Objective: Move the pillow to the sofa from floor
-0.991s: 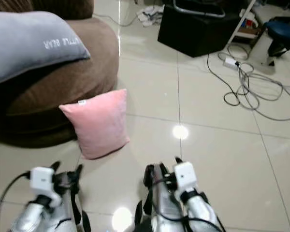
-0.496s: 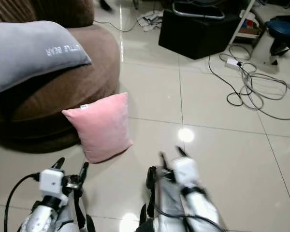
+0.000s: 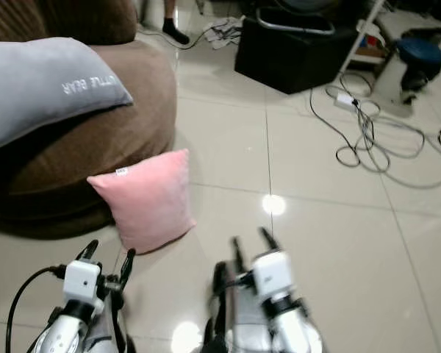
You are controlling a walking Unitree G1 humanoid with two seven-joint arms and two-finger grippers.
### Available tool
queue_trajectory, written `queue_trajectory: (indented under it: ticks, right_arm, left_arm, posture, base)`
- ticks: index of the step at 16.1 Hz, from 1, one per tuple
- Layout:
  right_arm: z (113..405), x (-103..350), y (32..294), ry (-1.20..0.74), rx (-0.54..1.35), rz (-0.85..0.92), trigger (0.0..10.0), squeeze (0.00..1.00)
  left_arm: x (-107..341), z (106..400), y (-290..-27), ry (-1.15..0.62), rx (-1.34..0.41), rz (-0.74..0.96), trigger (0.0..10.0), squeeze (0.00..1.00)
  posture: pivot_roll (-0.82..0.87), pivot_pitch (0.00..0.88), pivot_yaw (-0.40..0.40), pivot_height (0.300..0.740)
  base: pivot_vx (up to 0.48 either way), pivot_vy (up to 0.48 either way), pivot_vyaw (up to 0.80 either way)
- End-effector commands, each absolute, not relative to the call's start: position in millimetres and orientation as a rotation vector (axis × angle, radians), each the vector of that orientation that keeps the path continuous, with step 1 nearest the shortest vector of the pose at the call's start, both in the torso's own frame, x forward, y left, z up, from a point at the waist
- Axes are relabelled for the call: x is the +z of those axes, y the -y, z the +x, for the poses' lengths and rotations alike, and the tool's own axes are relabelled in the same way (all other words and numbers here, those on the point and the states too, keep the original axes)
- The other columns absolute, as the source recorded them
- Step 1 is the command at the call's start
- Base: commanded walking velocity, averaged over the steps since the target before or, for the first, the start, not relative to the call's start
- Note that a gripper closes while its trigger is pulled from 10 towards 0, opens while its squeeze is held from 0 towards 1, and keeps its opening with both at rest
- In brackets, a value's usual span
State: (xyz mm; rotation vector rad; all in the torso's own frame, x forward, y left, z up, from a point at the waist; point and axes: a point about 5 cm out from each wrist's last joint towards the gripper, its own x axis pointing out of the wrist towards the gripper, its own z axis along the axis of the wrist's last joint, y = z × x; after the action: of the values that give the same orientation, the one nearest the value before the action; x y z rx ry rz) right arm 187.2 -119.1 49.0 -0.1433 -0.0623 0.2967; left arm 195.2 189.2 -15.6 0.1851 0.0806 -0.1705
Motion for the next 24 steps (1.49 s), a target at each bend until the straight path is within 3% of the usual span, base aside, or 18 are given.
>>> queue_trajectory:
  ticks: [1, 6, 7, 9, 10, 12, 16, 19, 24]
  right_arm:
    - [182, 53, 120, 0.054, 0.283, -0.167, 10.0, 0.0]
    - [184, 63, 118, 0.029, 0.284, -0.175, 10.0, 0.0]
    - [207, 107, 64, 0.078, 0.309, -0.163, 10.0, 0.0]
    - [226, 155, -16, 0.102, 0.32, -0.14, 10.0, 0.0]
    - [228, 159, -33, 0.093, 0.329, -0.14, 10.0, 0.0]
    - [228, 157, -111, 0.012, 0.381, -0.156, 10.0, 0.0]
    - [200, 163, -180, -0.067, 0.488, -0.225, 10.0, 0.0]
    - [178, 181, -214, -0.059, 0.593, -0.247, 10.0, 0.0]
    - [199, 184, -198, -0.032, 0.471, -0.203, 10.0, 0.0]
  left_arm:
    - [-35, 167, -186, -0.187, -0.198, 0.177, 10.0, 0.0]
    - [-41, 161, -188, -0.239, -0.227, 0.212, 10.0, 0.0]
    - [-39, 162, -189, -0.225, -0.227, 0.209, 10.0, 0.0]
    - [-40, 159, -185, -0.227, -0.256, 0.215, 10.0, 0.0]
    - [-41, 158, -185, -0.233, -0.257, 0.22, 10.0, 0.0]
    - [-42, 156, -189, -0.242, -0.242, 0.215, 10.0, 0.0]
    - [-42, 153, -192, -0.249, -0.251, 0.225, 10.0, 0.0]
    - [-43, 150, -192, -0.252, -0.261, 0.22, 10.0, 0.0]
    - [-44, 147, -194, -0.263, -0.269, 0.225, 10.0, 0.0]
  posture:
    - [0.03, 0.19, -0.126, 0.513]
    - [0.02, 0.197, -0.121, 0.513]
    - [0.02, 0.199, -0.121, 0.513]
    - [0.02, 0.2, -0.119, 0.513]
    - [0.02, 0.201, -0.119, 0.513]
    - [0.02, 0.205, -0.116, 0.513]
    - [0.02, 0.21, -0.111, 0.513]
    - [0.02, 0.207, -0.107, 0.513]
    - [0.03, 0.203, -0.103, 0.513]
  base:
    - [0.48, 0.0, 0.0]
    - [0.47, 0.0, 0.0]
    - [0.442, 0.0, 0.0]
    - [0.221, 0.0, 0.0]
    - [0.0, 0.0, 0.0]
    - [0.0, 0.0, 0.0]
    - [0.0, 0.0, 0.0]
    - [0.092, 0.0, 0.0]
    - [0.474, 0.0, 0.0]
